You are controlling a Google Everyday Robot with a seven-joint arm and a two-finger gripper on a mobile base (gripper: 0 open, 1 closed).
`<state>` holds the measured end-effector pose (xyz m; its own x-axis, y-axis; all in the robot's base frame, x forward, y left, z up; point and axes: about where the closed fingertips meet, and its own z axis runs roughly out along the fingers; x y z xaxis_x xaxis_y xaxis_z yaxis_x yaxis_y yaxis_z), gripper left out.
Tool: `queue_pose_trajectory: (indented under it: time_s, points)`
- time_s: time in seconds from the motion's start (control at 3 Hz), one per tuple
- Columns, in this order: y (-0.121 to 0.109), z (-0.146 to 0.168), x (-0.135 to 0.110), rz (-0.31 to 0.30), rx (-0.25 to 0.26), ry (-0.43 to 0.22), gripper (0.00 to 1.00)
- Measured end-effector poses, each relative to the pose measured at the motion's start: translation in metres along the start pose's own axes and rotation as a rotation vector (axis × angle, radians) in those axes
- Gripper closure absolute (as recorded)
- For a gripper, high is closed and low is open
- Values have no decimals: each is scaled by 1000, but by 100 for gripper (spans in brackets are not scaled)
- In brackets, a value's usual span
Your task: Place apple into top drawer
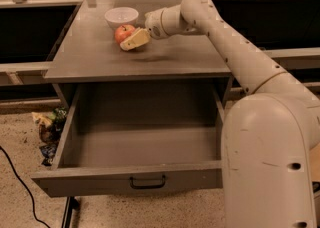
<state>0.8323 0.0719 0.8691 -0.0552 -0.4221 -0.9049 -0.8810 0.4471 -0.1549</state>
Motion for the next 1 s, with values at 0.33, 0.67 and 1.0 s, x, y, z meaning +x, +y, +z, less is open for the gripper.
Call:
queue_pose_trajectory:
  time_s: [0.33, 0.67, 1.0]
  points:
    - [8, 11, 1, 34, 6, -22, 0]
    - [14, 17, 4, 68, 13, -28, 19]
    - [20, 17, 1, 74, 22, -38, 43]
